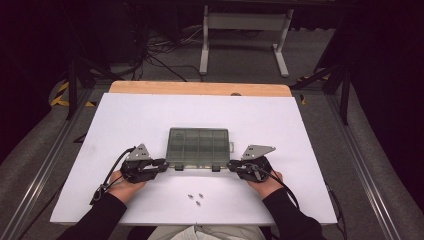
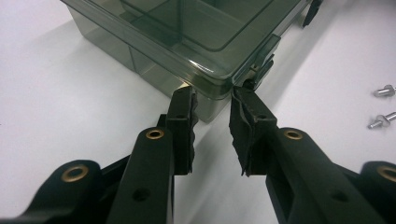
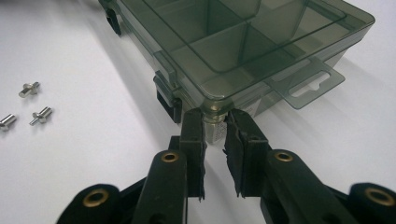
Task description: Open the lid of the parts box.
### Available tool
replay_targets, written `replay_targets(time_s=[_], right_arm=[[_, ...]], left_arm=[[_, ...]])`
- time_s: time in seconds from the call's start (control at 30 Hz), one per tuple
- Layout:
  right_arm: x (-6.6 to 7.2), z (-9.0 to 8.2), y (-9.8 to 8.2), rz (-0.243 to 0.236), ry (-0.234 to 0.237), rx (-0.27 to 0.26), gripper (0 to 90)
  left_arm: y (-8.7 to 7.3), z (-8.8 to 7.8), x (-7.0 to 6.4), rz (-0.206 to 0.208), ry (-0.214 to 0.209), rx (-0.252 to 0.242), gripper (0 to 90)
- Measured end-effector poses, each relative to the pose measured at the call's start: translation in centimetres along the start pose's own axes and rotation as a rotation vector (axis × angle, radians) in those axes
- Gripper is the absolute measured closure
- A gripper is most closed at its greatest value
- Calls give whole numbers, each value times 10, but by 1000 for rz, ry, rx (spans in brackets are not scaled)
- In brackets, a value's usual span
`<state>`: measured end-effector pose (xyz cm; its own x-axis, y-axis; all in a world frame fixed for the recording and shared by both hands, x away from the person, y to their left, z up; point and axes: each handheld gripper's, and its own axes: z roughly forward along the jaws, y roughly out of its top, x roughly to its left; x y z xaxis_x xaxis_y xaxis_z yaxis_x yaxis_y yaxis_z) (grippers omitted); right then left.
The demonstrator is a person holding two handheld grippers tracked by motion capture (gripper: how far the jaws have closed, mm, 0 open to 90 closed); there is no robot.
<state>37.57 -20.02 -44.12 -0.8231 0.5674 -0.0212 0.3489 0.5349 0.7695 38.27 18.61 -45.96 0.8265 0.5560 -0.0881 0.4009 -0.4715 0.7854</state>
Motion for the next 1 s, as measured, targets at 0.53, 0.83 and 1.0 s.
replay_targets(time_s=[0.53, 0.83, 1.0], right_arm=[[1, -2, 0, -1, -8, -10, 818], [4, -5, 3, -11, -14, -46, 846], [3, -7, 4, -5, -22, -63, 846]], left_arm=[[0, 0, -1, 6, 6, -2, 696], [2, -3, -3, 23, 18, -52, 702], [5, -6, -4, 2, 13, -101, 717]])
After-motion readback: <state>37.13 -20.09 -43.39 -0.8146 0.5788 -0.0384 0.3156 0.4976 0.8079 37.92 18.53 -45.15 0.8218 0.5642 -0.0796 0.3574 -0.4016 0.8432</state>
